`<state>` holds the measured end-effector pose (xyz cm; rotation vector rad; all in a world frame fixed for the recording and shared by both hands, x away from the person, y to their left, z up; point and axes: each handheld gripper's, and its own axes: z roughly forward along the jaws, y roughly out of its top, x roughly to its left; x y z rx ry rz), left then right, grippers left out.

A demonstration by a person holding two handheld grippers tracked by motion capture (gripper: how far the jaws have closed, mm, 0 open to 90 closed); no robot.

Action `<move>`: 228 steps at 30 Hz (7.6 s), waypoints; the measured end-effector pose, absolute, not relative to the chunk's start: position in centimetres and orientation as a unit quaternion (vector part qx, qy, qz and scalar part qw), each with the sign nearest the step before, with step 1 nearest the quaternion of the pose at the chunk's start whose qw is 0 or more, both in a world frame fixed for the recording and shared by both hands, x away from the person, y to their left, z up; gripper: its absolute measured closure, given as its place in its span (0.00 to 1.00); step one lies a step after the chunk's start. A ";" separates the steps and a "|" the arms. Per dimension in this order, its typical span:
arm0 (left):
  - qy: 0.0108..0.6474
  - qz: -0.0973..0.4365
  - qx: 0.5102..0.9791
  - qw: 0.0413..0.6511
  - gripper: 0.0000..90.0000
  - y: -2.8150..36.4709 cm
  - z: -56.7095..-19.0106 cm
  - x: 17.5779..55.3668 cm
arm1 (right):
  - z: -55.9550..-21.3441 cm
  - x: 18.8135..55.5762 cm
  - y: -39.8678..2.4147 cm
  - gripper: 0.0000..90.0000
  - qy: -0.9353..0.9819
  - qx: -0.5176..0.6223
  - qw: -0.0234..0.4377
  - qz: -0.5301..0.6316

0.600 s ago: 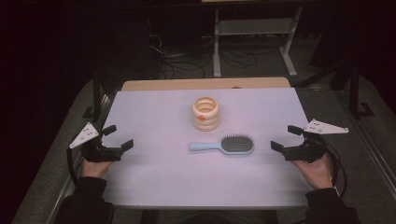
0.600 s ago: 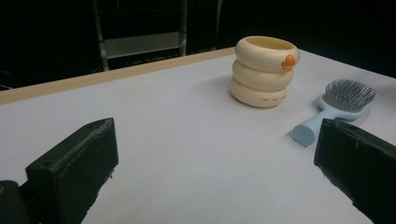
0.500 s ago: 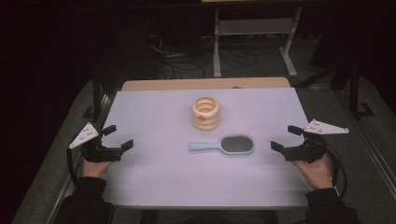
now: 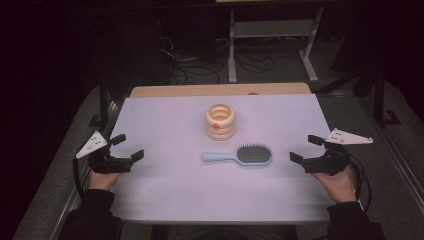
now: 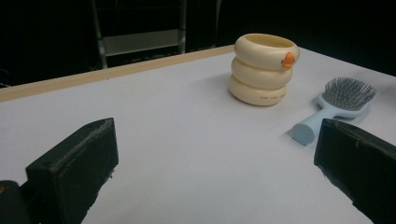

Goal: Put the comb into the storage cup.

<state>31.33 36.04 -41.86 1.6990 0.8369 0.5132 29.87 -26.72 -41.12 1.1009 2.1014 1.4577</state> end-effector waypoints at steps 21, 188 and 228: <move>0.327 0.225 0.739 0.545 0.00 35.3 -39.4 31.8 | -41.1 29.5 -26.8 0.00 0.740 0.389 0.174 0.521; 0.048 0.056 0.925 0.372 0.00 10.3 -35.9 40.0 | -41.4 29.0 -25.9 0.00 0.759 0.371 0.157 0.512; -0.007 0.033 0.962 0.271 0.00 6.4 -40.2 39.4 | -41.3 29.0 -25.8 0.00 0.760 0.365 0.155 0.515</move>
